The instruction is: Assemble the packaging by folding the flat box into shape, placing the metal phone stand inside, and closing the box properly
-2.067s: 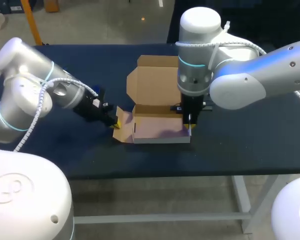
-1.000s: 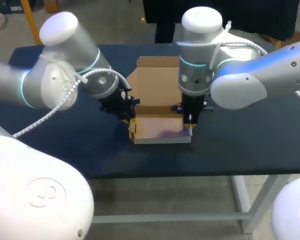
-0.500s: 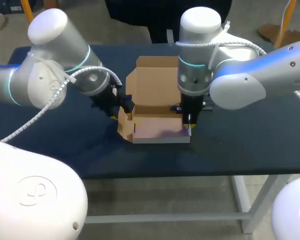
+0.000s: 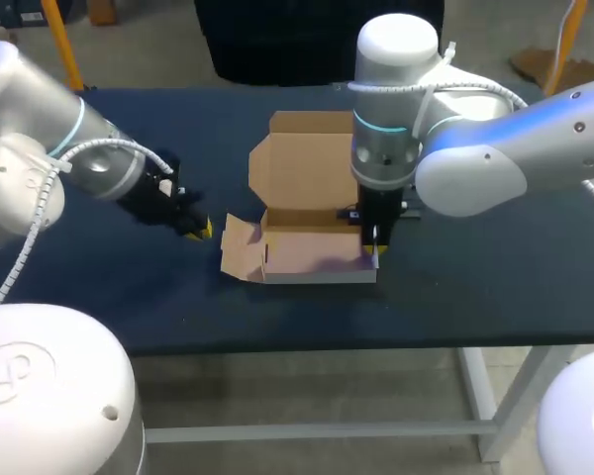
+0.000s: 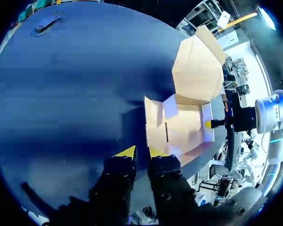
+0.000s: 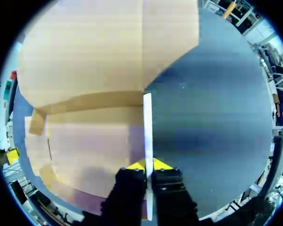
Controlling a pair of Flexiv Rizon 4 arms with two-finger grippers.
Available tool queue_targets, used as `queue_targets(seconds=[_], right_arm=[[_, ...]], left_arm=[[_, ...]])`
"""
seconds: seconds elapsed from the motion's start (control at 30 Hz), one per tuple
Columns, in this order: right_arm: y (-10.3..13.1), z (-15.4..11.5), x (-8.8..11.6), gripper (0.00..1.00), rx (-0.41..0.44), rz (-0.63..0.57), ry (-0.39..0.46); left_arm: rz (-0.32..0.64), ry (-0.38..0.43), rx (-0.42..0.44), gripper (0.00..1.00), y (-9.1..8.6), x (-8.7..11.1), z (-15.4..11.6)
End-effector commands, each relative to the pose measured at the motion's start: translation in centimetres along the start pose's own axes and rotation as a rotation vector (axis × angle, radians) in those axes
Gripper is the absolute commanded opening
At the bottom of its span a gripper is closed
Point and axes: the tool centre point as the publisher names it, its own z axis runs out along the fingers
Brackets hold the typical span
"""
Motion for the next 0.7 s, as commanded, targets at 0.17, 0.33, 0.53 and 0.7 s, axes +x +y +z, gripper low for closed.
queue_targets(seconds=[0.17,0.33,0.53,0.7], right_arm=[[0.0,-0.1,0.1,0.00,0.002,-0.001,-0.003],[0.0,-0.1,0.1,0.00,0.002,-0.001,-0.003],[0.0,-0.1,0.1,0.00,0.002,-0.001,-0.003],[0.0,-0.1,0.1,0.00,0.002,-0.001,-0.003]], left_arm=[[0.013,0.138,-0.039,0.00,-0.4,-1.3,1.9],[0.026,0.162,-0.056,0.00,-0.3,-1.4,2.9],[0.027,0.173,-0.081,0.00,-0.1,-1.2,4.0],[0.029,0.197,-0.085,0.00,-0.1,-0.9,4.7]])
